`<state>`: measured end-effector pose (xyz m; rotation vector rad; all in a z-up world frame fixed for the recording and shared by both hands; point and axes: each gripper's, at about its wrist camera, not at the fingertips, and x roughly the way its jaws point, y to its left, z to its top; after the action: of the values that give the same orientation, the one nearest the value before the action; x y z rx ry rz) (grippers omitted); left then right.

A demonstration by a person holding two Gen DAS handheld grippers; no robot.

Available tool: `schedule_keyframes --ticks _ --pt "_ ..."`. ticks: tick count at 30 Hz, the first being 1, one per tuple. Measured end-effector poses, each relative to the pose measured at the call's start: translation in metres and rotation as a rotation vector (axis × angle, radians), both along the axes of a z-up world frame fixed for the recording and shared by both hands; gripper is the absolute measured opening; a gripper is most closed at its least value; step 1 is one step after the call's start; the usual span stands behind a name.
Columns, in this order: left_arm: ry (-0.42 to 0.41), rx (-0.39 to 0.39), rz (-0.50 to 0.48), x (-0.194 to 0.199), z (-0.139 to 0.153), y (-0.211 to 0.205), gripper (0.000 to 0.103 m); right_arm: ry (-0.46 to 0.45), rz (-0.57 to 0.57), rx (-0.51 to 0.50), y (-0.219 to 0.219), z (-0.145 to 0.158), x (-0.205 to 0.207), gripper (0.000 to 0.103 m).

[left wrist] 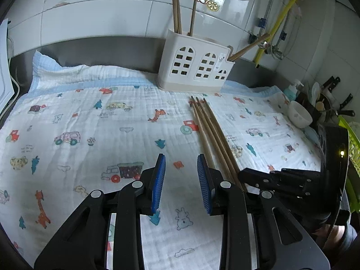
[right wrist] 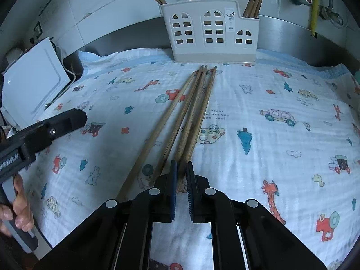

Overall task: Organize utensils
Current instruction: 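Move both open grippers back down to the chopsticks on the cloth, then close the left gripper on a chopstick while the right gripper grasps another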

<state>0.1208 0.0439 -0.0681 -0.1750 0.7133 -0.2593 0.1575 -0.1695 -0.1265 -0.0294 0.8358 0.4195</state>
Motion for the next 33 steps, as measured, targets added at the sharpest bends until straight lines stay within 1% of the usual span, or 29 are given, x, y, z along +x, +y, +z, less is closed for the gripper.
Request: schedule_keyframes --ticks 13,20,23,27,33 --pt "0.008 -0.003 0.004 0.0 -0.003 -0.001 0.029 -0.021 -0.033 -0.061 0.008 -0.002 -0.005 0.008" --pt "0.012 -0.015 0.012 -0.001 -0.004 0.003 0.029 -0.01 -0.038 -0.068 0.009 -0.005 -0.006 0.009" --pt "0.012 -0.014 0.011 -0.001 -0.004 0.003 0.029 -0.025 -0.038 -0.084 0.012 -0.006 -0.007 0.01" --pt "0.012 -0.018 -0.001 -0.003 -0.004 0.001 0.029 -0.022 -0.037 -0.081 0.008 -0.005 -0.009 0.009" --pt "0.039 -0.051 -0.04 -0.003 -0.01 -0.009 0.03 -0.036 -0.077 -0.065 -0.01 -0.005 -0.016 0.007"
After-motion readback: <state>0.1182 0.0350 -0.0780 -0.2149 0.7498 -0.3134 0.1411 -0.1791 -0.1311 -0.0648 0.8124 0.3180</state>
